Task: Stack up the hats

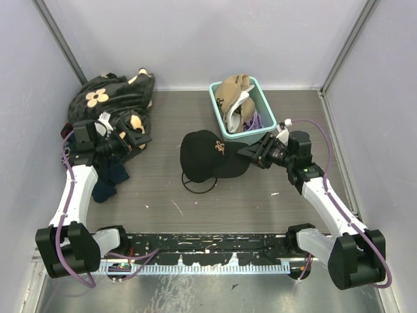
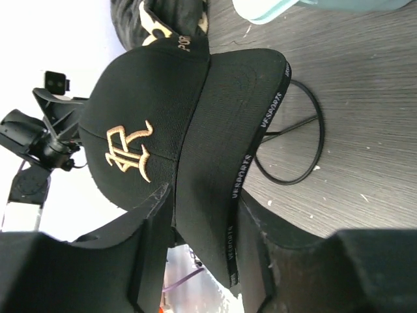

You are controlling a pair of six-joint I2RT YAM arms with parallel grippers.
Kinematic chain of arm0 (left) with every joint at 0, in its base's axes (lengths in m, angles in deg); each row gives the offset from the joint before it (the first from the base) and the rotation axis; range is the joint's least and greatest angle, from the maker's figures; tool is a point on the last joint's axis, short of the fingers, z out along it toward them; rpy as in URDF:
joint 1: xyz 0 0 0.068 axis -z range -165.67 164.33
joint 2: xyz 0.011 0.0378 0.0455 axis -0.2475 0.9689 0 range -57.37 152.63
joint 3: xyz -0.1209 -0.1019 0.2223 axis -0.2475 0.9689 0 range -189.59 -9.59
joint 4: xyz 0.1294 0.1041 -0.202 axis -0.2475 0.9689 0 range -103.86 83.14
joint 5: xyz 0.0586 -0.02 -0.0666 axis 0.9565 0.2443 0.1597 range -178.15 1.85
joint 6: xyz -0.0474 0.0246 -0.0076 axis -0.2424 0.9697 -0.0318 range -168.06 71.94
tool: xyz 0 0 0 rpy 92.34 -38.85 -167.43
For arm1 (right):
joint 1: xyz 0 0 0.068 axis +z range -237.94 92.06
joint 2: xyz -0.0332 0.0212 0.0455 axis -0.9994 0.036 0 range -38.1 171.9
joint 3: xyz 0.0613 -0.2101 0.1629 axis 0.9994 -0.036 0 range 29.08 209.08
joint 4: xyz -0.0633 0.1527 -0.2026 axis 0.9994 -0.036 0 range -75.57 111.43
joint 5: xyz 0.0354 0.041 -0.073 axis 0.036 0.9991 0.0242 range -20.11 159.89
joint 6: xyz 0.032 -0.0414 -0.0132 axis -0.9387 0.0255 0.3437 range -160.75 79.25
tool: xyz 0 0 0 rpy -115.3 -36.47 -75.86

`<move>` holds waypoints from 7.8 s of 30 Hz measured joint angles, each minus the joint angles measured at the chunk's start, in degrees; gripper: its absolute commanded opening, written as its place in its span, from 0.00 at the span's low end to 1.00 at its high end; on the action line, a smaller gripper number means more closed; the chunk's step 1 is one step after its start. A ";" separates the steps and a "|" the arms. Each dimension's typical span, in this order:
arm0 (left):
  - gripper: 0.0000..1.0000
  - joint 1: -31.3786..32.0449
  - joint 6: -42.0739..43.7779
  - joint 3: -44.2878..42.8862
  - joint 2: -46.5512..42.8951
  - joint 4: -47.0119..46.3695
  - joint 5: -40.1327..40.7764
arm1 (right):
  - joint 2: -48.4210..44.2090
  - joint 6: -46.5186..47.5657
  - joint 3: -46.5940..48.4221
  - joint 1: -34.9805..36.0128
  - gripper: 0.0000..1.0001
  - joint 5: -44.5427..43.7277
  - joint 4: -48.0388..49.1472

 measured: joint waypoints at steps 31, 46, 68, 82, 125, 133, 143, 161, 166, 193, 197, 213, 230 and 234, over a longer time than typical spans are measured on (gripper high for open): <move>0.98 0.00 0.39 6.64 1.27 -2.21 -2.19 | 1.92 22.05 15.69 0.00 0.68 -17.70 -25.75; 0.99 3.61 1.07 -0.26 -0.66 3.98 0.13 | 21.66 27.67 38.95 0.00 0.68 -22.38 -27.28; 0.89 29.99 -0.98 -11.67 1.46 12.92 22.38 | 26.10 28.04 41.13 -1.03 0.68 -22.21 -26.99; 0.45 33.07 -3.69 -12.87 6.25 11.72 24.48 | 26.12 27.96 41.07 -3.10 0.66 -21.77 -26.82; 0.22 33.53 -3.41 -12.81 10.29 9.38 26.34 | 50.97 26.45 74.25 20.17 0.48 -51.41 -47.52; 0.22 32.92 -3.04 -12.63 10.25 9.29 26.08 | 51.52 25.57 74.36 19.71 0.46 -55.08 -44.54; 0.22 31.85 -2.95 -12.41 10.08 9.18 25.46 | 57.88 24.30 77.09 19.69 0.16 -55.58 -42.75; 0.19 29.99 -2.56 -9.60 9.73 5.38 22.71 | 44.46 27.36 69.81 15.58 0.01 -50.23 -39.52; 0.12 27.74 -1.77 -8.85 9.73 4.20 21.22 | 35.15 28.04 69.75 10.38 0.01 -41.22 -34.86; 0.23 21.64 5.11 -4.07 2.97 4.59 17.35 | 31.98 26.80 61.83 -0.76 0.01 -15.15 -33.22; 0.39 21.64 5.33 -4.07 2.45 5.88 17.29 | 31.98 26.97 61.33 -0.76 0.01 -14.88 -33.29; 0.42 21.64 5.09 -5.95 -1.90 13.35 18.84 | 31.98 27.63 57.94 -0.76 0.01 -14.47 -33.27; 0.01 21.64 4.39 -7.67 -1.95 15.87 19.96 | 31.95 27.91 57.00 -0.57 0.01 -14.51 -34.29; 0.00 21.40 5.44 -6.71 -1.03 15.65 20.83 | 31.89 28.24 60.11 -0.57 0.01 -14.49 -35.45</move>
